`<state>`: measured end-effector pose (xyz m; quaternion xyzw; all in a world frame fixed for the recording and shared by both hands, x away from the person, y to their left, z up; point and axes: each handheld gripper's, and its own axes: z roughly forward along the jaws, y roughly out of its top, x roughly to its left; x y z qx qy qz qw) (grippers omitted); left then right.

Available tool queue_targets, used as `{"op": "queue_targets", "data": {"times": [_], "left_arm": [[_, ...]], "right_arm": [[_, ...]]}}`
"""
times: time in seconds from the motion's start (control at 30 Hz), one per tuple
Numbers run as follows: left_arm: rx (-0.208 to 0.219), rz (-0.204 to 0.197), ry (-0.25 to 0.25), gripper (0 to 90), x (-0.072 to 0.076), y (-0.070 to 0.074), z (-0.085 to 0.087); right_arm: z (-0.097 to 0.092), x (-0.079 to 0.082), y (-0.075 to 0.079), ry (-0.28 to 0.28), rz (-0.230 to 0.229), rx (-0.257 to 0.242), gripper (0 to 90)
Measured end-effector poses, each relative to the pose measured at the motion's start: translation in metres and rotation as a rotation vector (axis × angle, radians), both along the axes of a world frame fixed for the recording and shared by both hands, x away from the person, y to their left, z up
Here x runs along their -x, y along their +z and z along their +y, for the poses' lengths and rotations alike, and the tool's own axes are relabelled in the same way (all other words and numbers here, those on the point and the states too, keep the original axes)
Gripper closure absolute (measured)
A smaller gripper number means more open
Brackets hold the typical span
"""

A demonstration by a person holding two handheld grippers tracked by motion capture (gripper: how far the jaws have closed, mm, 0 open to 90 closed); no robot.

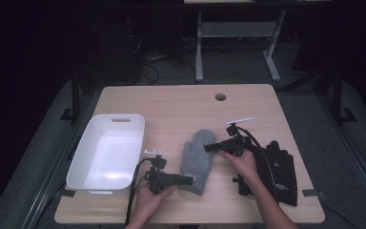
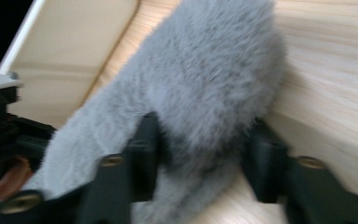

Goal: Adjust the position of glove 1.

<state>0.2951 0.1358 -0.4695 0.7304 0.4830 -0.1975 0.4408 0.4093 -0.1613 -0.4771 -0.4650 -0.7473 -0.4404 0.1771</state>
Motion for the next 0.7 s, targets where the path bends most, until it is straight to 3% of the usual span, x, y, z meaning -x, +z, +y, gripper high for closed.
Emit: {"op": "queue_targets", "data": {"times": [0.2,0.5,0.63,0.7], "left_arm": [[0.011,-0.025,-0.009,40.7,0.002,0.001,0.002],[-0.023,-0.092,-0.031,41.0,0.009,0.013,0.001],[-0.018,-0.115,-0.032,40.9,0.013,0.020,0.002],[-0.016,-0.146,-0.028,40.8,0.016,0.029,0.005]], "right_arm": [[0.004,0.004,0.011,0.021,-0.047,0.021,72.6],[0.003,0.012,0.030,0.026,-0.096,0.032,73.6],[0.003,0.014,0.039,0.030,-0.113,0.030,73.6],[0.004,0.016,0.048,0.028,-0.129,0.012,73.6]]}}
